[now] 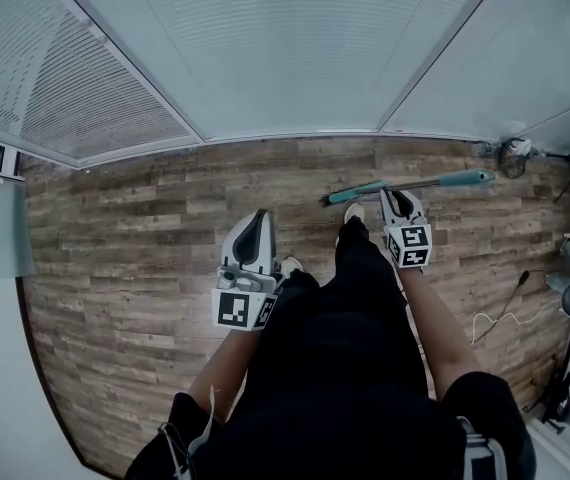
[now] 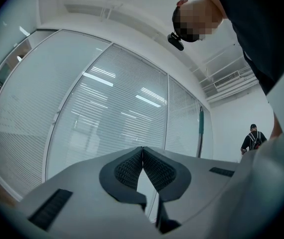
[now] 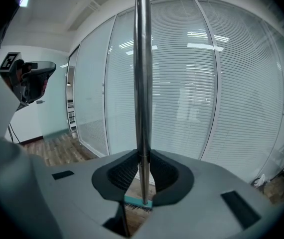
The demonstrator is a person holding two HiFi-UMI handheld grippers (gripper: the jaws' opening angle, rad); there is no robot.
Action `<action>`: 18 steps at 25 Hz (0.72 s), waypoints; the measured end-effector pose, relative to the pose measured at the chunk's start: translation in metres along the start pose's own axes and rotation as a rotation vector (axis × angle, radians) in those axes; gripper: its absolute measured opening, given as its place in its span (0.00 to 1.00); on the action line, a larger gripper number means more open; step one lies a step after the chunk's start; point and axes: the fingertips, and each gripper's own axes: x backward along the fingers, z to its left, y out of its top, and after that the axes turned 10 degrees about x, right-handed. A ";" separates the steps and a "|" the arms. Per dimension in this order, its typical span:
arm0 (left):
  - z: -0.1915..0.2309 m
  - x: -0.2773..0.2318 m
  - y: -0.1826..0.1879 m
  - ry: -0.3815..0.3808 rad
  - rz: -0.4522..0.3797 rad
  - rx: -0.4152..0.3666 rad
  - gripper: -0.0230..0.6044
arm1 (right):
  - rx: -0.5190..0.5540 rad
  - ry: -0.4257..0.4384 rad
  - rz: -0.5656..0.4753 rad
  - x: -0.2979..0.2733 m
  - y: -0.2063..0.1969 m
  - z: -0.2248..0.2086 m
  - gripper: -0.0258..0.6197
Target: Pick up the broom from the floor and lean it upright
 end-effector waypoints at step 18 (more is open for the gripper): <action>-0.014 -0.094 -0.041 0.019 0.127 0.003 0.07 | -0.082 0.043 0.066 -0.072 -0.048 -0.061 0.16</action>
